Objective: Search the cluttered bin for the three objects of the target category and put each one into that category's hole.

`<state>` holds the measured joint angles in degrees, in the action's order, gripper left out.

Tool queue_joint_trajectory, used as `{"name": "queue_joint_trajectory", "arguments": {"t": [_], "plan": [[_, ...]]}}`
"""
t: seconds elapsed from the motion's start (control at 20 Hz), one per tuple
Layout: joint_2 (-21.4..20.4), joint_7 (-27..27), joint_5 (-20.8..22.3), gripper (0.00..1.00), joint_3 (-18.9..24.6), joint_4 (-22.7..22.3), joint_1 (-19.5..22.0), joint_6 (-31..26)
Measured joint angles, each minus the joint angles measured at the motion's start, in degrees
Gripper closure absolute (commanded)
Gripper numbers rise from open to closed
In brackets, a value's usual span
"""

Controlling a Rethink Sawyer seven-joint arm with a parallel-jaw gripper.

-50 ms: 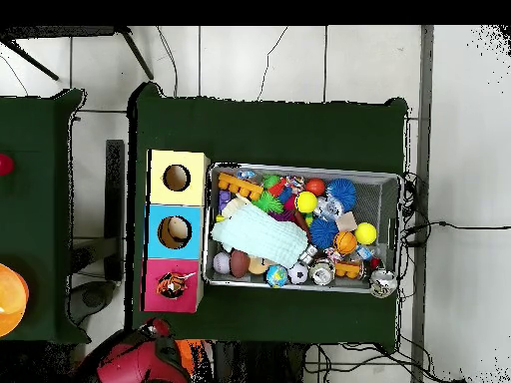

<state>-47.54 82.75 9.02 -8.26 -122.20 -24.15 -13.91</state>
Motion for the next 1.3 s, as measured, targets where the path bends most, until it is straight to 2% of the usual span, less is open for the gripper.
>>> {"name": "queue_joint_trajectory", "arguments": {"t": [0.7, 1.3], "plan": [[0.06, 0.0, -1.39, 1.0, 0.09, -0.26, 0.85, 6.29], [0.36, 0.0, -1.42, 1.0, 0.1, -0.39, 0.9, 6.89]]}}
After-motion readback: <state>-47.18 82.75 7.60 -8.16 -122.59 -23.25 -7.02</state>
